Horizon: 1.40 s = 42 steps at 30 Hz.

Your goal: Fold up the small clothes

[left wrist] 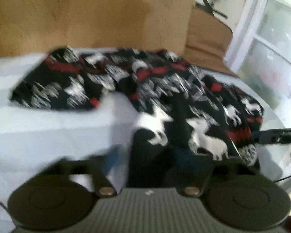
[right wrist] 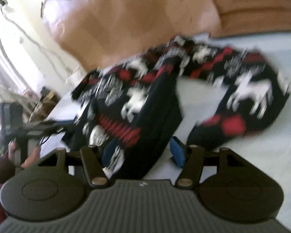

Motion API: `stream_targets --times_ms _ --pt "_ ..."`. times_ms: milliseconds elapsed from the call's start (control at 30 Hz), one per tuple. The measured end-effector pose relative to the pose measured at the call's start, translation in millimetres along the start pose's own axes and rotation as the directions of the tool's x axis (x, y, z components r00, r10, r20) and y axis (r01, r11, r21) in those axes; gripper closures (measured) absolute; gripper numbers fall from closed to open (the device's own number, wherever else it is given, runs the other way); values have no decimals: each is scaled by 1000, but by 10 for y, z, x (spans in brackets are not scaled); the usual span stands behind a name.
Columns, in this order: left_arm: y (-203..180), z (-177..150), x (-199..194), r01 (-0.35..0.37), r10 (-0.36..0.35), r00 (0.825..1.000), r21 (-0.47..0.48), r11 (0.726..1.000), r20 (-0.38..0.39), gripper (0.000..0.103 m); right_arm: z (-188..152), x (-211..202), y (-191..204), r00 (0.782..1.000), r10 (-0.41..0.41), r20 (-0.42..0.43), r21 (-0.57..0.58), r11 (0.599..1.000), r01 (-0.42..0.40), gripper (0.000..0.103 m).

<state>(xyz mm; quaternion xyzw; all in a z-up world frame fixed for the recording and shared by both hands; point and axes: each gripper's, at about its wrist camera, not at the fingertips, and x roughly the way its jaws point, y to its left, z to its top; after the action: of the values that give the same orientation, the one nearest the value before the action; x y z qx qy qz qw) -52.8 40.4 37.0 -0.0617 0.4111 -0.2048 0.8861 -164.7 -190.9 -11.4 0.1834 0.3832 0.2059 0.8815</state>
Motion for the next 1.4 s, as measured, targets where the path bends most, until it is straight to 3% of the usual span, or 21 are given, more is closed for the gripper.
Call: stream_targets --times_ms 67,100,133,167,233,300,433,500,567,633,700,767,833,933,1033,1100,1167,1200,1233,1267,1400 --pt "-111 -17 10 -41 41 999 26 999 9 92 -79 78 88 1000 18 -11 11 1000 -18 38" --pt "-143 -21 -25 -30 30 1000 29 999 10 93 -110 118 133 1000 20 2 5 1000 -20 46" --pt "-160 -19 -99 -10 9 1000 21 1000 16 93 -100 84 169 1000 19 6 -16 1000 -19 86" --pt "-179 1 -185 15 -15 999 15 1000 30 93 -95 131 204 1000 6 -1 -24 1000 -6 93" --pt "-277 63 -418 68 -69 994 14 998 83 94 -22 87 176 1000 22 19 -28 999 -22 94" --pt "-430 154 -734 120 -125 978 43 992 166 94 79 -131 229 992 33 122 -66 998 -25 95" --pt "-864 403 -1057 196 -241 927 179 964 286 91 331 -683 174 932 -43 361 -73 995 74 94" --pt "-1131 551 -972 185 -258 922 257 949 289 79 393 -822 53 897 -122 426 -35 988 151 94" --pt "-1319 681 -796 166 -261 923 321 932 281 39 415 -836 -113 872 -213 441 22 974 226 94" --pt "-1366 769 -650 101 -208 932 337 936 298 38 384 -741 -327 856 -319 407 83 946 314 88" --pt "-1225 820 -501 61 -144 948 284 957 284 33 269 -665 -494 853 -375 364 140 927 348 87" --pt "-979 812 -404 27 -77 962 193 981 260 25 124 -668 -603 870 -341 356 165 939 300 81" --pt "-690 781 -250 1 -14 982 65 998 190 25 26 -697 -699 881 -308 361 167 950 263 64" --pt "-277 635 37 60 -52 997 -138 989 58 25 -96 -712 -650 891 -279 358 136 960 246 51" --pt "-123 412 280 132 -140 990 -266 955 -12 25 -124 -642 -556 896 -294 333 121 956 268 37" --pt "-163 313 468 192 -218 975 -325 926 -44 25 -130 -550 -498 901 -302 312 133 953 273 38" --pt "-323 263 579 233 -260 965 -323 917 -41 26 -83 -436 -544 926 -274 259 130 960 248 70" --pt "-441 247 599 226 -247 968 -280 933 -44 34 -47 -389 -563 938 -253 236 104 967 234 88" --pt "-561 254 640 224 -247 966 -236 946 -75 68 -30 -386 -515 942 -242 234 86 970 228 90" --pt "-617 253 616 205 -226 971 -210 956 -82 93 5 -419 -485 939 -240 246 59 971 233 90" --pt "-419 350 90 210 -216 976 -196 958 -10 97 92 -709 -203 952 -77 296 -19 996 86 91"
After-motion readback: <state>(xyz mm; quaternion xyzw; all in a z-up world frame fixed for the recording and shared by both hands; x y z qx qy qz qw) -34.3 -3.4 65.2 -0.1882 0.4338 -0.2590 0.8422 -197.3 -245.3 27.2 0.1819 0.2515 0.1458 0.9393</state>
